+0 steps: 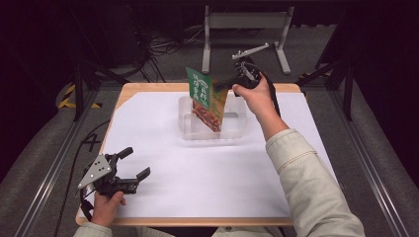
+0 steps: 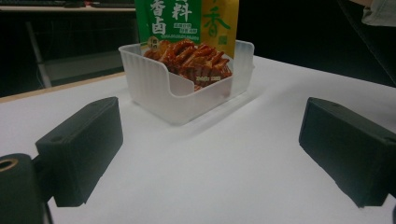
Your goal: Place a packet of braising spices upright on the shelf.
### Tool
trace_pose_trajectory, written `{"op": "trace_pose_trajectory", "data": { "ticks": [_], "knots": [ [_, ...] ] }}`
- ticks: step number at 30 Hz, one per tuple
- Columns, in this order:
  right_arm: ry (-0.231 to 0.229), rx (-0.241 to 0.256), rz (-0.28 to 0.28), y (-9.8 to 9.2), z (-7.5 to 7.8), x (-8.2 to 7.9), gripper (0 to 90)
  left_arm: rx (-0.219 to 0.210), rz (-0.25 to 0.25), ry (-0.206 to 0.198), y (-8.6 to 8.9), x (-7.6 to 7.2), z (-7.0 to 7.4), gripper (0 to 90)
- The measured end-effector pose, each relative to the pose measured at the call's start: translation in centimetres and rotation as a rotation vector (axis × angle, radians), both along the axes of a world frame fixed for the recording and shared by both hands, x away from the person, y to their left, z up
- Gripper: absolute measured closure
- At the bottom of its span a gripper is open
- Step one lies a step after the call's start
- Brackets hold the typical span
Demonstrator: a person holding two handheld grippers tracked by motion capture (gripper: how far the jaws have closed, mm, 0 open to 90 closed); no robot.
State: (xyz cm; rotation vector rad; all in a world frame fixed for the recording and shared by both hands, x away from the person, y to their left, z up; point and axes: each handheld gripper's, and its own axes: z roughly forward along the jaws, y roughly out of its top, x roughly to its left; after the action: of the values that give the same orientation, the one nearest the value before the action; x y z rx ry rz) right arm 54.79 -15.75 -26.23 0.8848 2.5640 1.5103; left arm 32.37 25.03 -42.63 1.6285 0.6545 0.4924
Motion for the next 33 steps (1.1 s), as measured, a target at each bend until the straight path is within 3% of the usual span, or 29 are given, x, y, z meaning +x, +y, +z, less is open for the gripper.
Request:
{"op": "trace_pose_trajectory", "data": {
  "ticks": [7, 14, 20, 33],
  "knots": [
    [0.001, -0.002, -0.009, -0.3, 0.1, -0.2, 84.3, -0.002, -0.004, -0.003, -0.1, 0.1, 0.0, 7.0],
    [0.007, 0.057, -0.015, -0.6, 0.3, -0.3, 55.0, -0.002, -0.010, -0.003, -0.3, 0.3, 0.0, 7.0],
    [-0.029, 0.086, -0.008, -0.8, 0.8, -1.0, 40.1, -0.003, -0.017, 0.000, -0.5, 0.5, 0.0, 7.0],
    [-0.114, 0.137, 0.016, -2.5, 2.1, -4.5, 30.7, 0.008, -0.043, -0.005, -1.2, 1.3, 0.1, 7.0]
  ]
}}
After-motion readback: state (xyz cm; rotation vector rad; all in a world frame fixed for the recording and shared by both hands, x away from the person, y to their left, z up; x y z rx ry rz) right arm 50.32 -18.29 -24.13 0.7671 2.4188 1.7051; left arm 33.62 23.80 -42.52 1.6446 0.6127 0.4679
